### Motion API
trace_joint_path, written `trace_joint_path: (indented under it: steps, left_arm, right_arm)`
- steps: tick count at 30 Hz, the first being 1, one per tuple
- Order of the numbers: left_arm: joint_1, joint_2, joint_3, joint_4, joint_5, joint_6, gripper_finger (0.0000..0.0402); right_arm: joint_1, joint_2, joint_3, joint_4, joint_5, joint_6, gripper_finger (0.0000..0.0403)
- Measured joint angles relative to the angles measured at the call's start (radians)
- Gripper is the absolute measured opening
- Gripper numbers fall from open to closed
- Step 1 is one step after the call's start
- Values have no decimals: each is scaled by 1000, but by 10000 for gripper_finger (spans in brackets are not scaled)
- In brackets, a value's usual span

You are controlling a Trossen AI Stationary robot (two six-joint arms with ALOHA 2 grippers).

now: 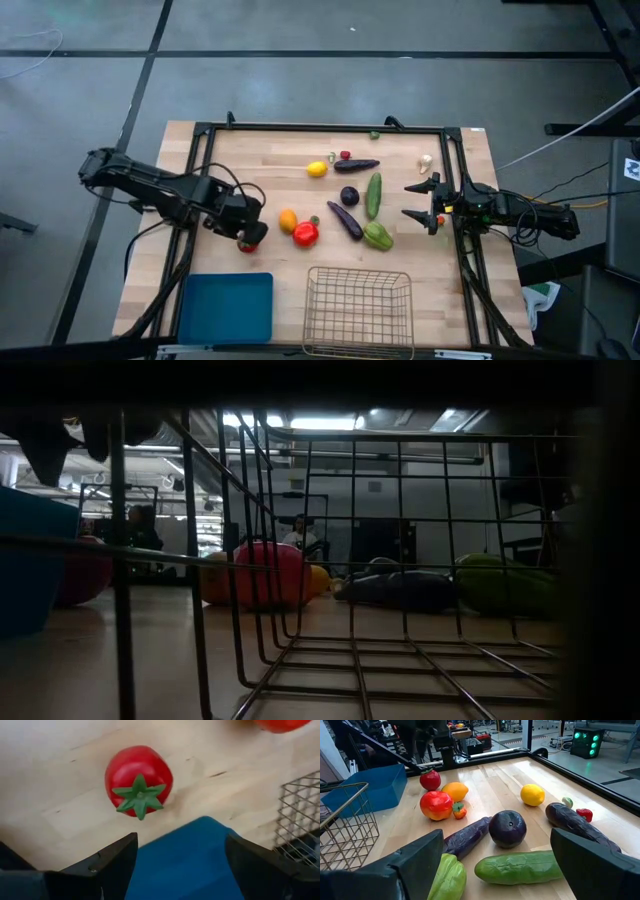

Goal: Sort produce into baskets
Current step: Put the tomato into the blue bin

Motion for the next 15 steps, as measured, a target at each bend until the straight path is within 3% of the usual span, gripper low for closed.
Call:
trace_joint_path:
  steps: [15]
  left_arm:
    - [-3, 36, -31, -26, -166, 28, 293]
  right_arm:
    - [0, 0, 0, 0, 0, 0, 365]
